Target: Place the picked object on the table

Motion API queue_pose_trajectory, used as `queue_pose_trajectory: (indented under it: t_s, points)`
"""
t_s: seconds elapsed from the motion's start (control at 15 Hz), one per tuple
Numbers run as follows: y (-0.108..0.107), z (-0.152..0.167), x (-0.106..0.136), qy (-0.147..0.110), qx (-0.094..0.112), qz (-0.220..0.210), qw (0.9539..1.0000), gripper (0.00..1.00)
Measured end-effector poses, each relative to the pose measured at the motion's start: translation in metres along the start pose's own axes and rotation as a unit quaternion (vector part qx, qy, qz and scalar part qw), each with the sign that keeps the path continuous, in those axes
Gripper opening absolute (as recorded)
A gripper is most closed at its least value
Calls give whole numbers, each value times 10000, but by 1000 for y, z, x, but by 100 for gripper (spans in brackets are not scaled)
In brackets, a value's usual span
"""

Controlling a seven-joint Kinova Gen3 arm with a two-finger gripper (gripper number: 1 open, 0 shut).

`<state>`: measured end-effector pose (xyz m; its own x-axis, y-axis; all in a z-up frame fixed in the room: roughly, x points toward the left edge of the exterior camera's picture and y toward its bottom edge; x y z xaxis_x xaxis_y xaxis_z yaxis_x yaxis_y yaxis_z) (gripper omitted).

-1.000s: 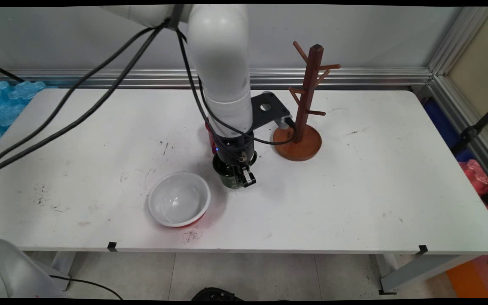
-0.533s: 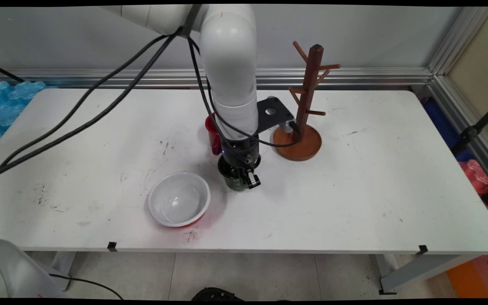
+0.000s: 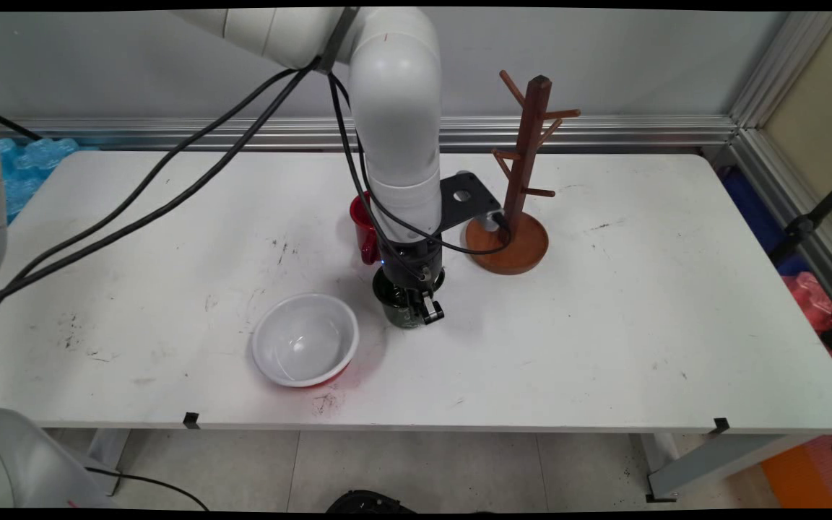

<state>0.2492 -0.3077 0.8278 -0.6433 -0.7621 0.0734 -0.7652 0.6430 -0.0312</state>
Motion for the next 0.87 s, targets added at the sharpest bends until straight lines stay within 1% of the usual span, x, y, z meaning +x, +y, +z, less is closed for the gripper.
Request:
queue_pose_trajectory:
  t_s: [0.27,0.33,0.6,0.87]
  points:
    - [-1,5,0,-31,-46,-21,10000,0]
    - [-1,5,1,-28,-61,-24,10000,100]
    - [-2,8,2,-2,-90,-19,10000,100]
    - [-4,7,7,160,-96,57,9998,100]
